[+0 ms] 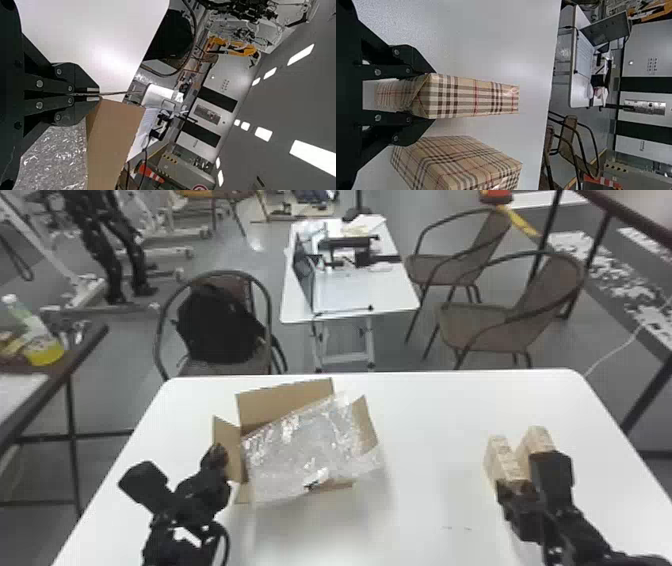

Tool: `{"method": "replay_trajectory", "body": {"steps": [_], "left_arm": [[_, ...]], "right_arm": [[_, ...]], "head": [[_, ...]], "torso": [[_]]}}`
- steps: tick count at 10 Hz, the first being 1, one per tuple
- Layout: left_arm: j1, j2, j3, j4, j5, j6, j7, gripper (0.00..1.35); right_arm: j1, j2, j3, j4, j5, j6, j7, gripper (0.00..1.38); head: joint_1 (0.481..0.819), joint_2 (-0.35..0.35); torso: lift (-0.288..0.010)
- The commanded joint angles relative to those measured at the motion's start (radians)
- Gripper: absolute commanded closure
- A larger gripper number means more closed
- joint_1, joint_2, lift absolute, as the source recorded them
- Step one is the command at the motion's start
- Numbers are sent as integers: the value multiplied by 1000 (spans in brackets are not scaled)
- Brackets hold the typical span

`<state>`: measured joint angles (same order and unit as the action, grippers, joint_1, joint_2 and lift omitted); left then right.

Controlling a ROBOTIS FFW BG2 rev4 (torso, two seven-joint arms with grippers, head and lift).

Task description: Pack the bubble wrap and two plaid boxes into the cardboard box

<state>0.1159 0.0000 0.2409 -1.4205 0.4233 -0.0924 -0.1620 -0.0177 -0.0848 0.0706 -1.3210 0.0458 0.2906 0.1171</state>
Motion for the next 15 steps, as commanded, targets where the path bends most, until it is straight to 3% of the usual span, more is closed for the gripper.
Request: {"method": "replay_trajectory", "body": {"steps": [1,6,11,13,15], "left_arm": [[1,-3,0,0,0,-1,-1,1214],[2,-3,1,0,0,-1,-1,1214],[-4,-3,0,3,-3,3,-1,1214],[-9,-3,-5,6,-3,6,-1,1214],[-18,-3,-12,12,-3,5,-1,1214]], "right_arm": [[5,0,0,-6,2,4,-5,924],[12,-1,43,-52,-33,-30,7,926],[-14,0,209,-303,-55,-65,68,926],[-61,8,270,-302,-126,-59,147,924],[-134,31,308,-228,-191,9,279,926]], "head": [[695,135],[695,148],[695,243],[695,285],[695,343]], "torso": [[-14],[-14],[-14],[-14],[-14]]}}
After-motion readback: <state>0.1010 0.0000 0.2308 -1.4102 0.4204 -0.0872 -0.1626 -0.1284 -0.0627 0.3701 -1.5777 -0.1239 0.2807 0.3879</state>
